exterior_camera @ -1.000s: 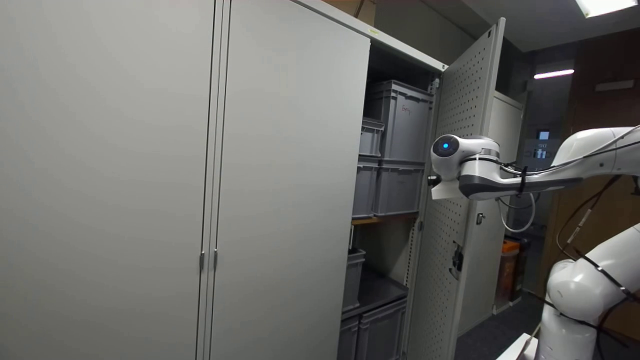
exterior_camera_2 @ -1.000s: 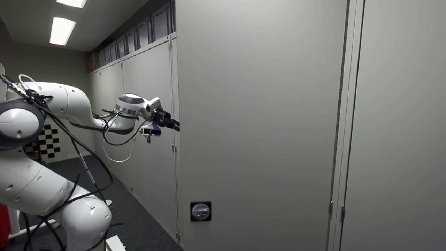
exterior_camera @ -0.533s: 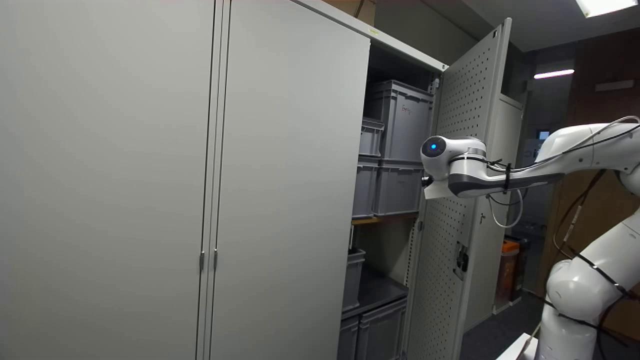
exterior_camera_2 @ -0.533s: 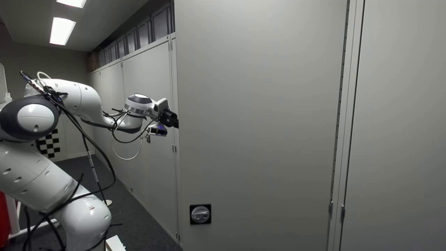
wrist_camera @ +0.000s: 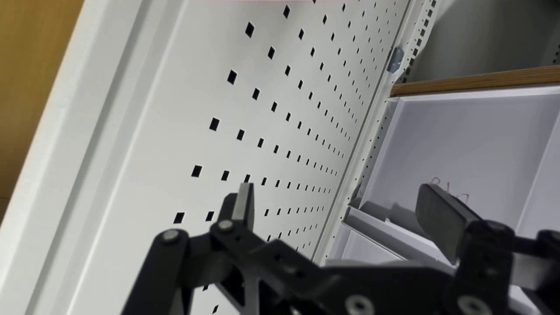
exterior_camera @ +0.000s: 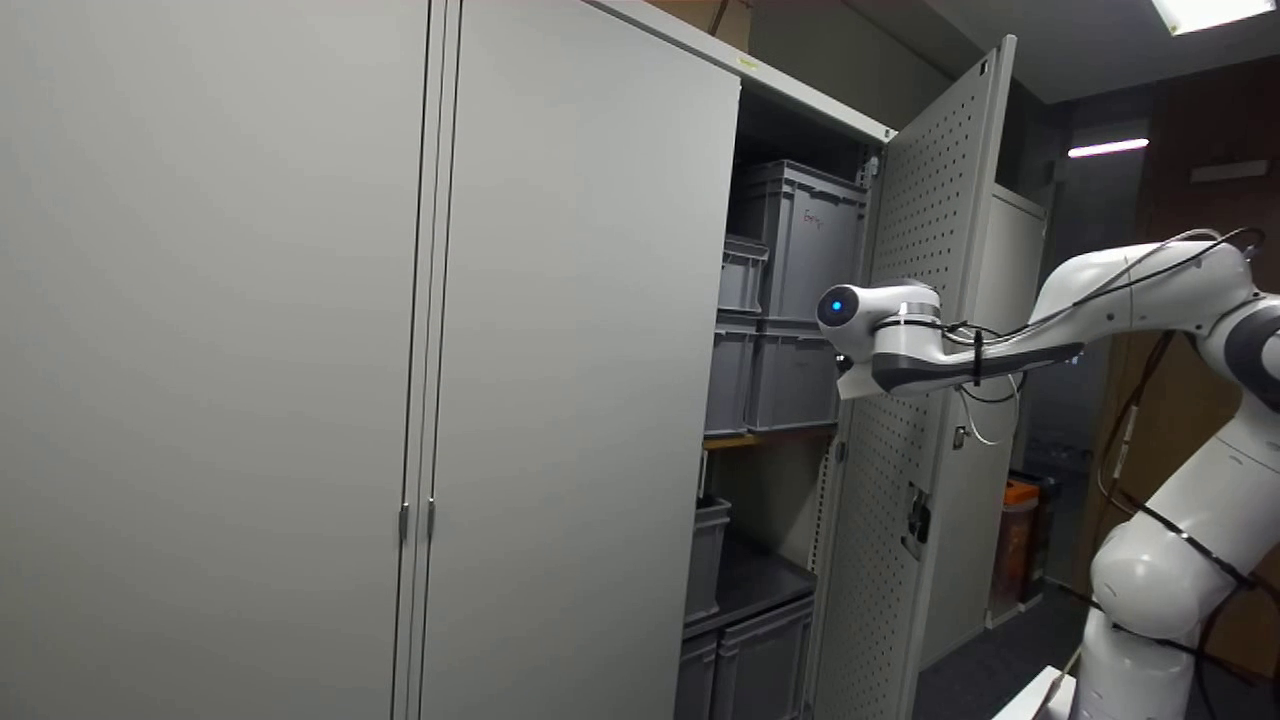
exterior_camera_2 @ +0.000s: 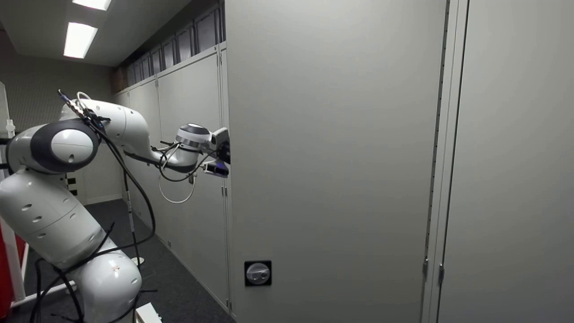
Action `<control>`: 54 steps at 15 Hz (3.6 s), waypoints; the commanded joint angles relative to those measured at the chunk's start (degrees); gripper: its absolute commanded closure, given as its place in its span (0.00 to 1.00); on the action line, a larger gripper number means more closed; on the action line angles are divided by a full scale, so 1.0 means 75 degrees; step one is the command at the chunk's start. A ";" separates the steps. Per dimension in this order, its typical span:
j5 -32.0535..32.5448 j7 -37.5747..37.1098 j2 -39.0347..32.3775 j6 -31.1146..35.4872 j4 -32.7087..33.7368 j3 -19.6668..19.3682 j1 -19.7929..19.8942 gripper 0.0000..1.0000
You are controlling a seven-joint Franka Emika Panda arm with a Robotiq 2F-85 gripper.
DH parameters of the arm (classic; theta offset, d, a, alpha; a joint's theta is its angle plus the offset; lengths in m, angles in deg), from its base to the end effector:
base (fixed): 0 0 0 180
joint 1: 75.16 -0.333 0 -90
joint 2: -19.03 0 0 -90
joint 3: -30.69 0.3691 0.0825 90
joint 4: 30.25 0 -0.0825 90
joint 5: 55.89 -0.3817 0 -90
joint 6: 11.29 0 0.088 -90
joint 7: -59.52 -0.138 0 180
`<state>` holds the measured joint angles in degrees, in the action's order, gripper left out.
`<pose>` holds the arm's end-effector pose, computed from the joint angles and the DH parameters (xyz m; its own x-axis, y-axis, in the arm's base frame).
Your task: Open the locker on the right
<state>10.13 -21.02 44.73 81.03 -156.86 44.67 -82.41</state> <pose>0.3973 0.0475 0.6455 0.4251 -0.1687 0.8893 -0.8594 -0.3836 0.3380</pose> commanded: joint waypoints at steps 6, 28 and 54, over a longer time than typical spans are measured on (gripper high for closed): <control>0.0849 -0.0461 -0.0538 -0.1018 0.0453 -0.0027 -0.0043 0.64; 0.0724 -0.1147 -0.1003 -0.3917 0.0824 -0.0156 -0.0146 1.00; 0.0425 -0.1217 -0.0307 -0.3422 0.0404 -0.0877 -0.0077 1.00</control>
<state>14.21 -29.59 40.00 54.01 -152.49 39.57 -82.80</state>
